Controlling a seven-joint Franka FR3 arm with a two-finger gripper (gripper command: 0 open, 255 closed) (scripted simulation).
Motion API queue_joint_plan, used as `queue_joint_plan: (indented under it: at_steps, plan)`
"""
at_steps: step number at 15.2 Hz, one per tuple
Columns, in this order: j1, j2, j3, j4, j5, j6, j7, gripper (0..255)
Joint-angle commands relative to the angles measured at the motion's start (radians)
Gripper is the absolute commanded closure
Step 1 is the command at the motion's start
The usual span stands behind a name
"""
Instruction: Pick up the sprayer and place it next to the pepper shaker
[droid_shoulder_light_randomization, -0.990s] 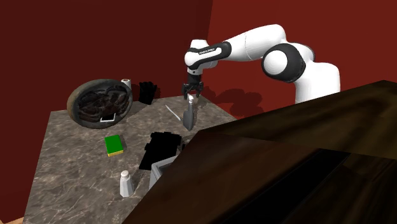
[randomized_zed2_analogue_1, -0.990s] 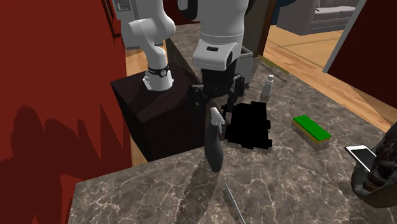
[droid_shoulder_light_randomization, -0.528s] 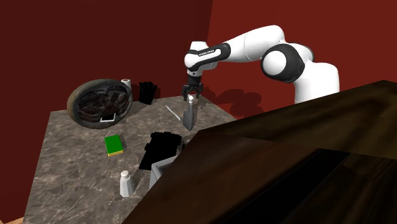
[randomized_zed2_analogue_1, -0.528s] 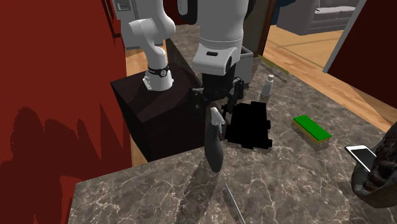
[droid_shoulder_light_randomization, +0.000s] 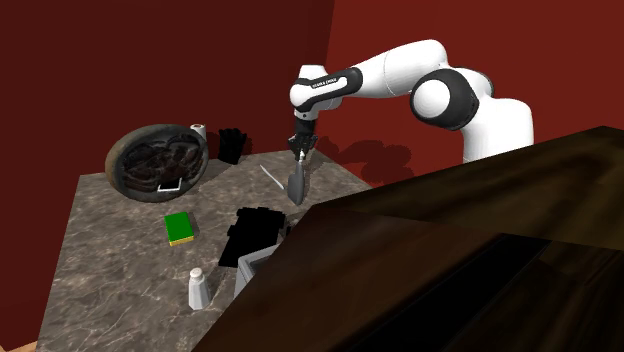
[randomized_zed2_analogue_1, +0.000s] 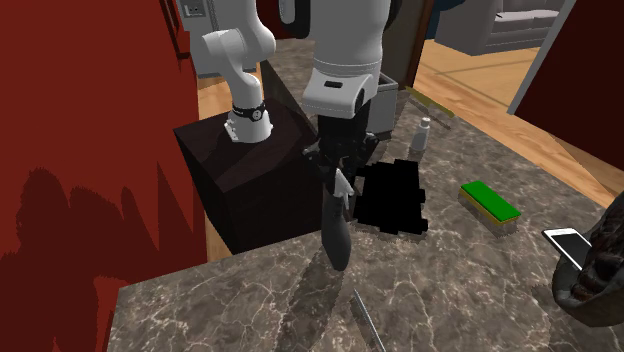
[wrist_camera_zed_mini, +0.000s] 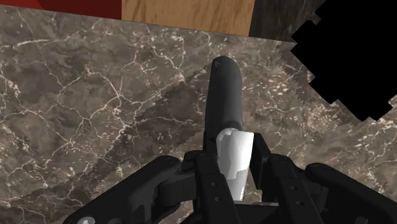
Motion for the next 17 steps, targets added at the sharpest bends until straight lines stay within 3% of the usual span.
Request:
queue_joint_plan:
  at_steps: [1, 17]
  plan:
    - [0.000, 0.000, 0.000, 0.000, 0.000, 0.000, 0.000, 255]
    - [-0.001, -0.028, -0.002, 0.149, -0.004, -0.177, 0.002, 255]
